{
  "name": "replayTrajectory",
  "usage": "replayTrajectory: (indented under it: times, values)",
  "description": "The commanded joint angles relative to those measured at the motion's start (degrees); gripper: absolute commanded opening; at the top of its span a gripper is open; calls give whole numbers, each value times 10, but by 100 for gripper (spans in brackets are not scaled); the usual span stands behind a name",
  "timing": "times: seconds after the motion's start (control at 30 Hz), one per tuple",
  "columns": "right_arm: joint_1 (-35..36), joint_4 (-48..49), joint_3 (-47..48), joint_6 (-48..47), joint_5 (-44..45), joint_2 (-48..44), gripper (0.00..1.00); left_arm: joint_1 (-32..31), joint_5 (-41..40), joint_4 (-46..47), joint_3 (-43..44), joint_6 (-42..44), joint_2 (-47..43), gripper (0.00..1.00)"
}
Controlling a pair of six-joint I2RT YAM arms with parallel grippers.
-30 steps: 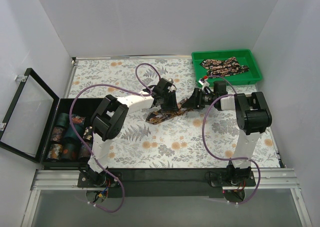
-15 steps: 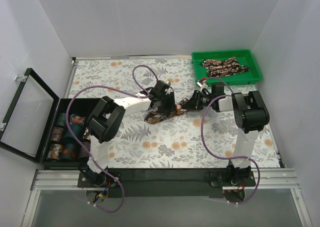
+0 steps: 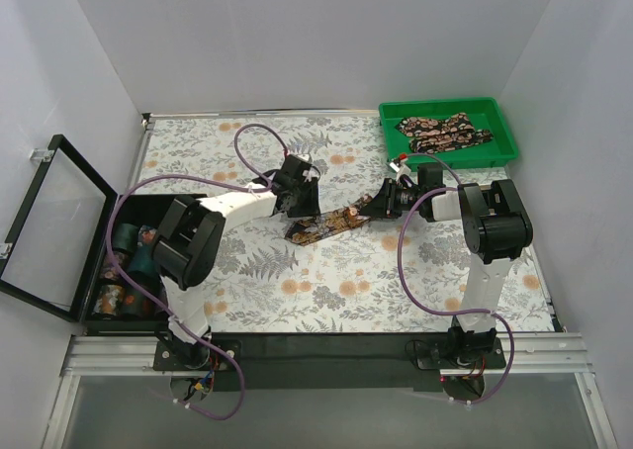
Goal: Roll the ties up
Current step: Roll the tie
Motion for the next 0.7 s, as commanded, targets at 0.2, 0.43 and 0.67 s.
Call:
replayTrajectory:
  times: [0.2, 0.43, 0.67]
  values:
    - [2, -4, -8, 17, 27, -17, 11, -5, 10, -14, -27, 1, 14, 22]
    - [0, -2, -18, 52, 57, -32, 12, -5, 18, -19, -84, -32, 9, 15]
    - [-2, 2, -33, 78, 86, -52, 13, -5, 22, -17, -131, -50, -14, 12]
